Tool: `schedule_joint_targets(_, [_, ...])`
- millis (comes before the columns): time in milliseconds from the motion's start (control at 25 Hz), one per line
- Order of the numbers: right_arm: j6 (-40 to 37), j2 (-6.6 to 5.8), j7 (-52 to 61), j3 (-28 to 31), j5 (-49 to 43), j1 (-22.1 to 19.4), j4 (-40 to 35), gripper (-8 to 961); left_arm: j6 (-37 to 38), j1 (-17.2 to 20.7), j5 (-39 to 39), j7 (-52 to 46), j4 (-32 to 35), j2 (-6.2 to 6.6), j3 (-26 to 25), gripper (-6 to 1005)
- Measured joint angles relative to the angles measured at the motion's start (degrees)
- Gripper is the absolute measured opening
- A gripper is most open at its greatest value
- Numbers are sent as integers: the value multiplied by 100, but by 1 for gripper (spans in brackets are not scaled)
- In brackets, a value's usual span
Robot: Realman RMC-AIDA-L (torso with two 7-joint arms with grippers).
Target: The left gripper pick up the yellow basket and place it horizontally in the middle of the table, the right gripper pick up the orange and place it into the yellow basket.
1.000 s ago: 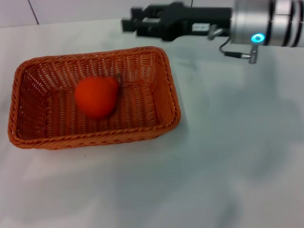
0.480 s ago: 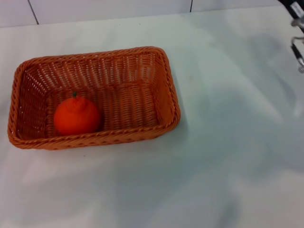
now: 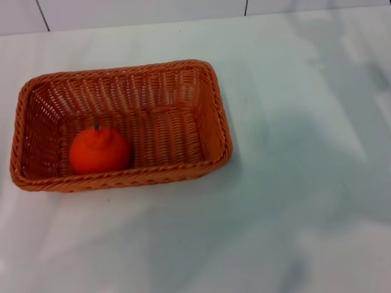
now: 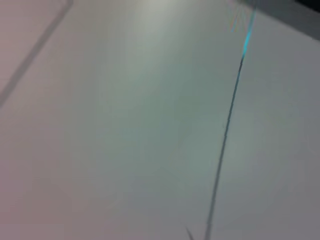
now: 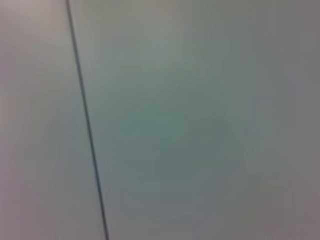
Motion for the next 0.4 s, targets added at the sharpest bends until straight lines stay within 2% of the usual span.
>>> schedule_joint_targets(160, [148, 0, -4, 61, 19, 11, 6, 930, 302, -108, -338, 1327, -552, -9, -50, 811])
schedule_joint_targets(400, [257, 0, -5, 63, 31, 49, 9, 930, 286, -159, -386, 1513, -650, -10, -66, 811])
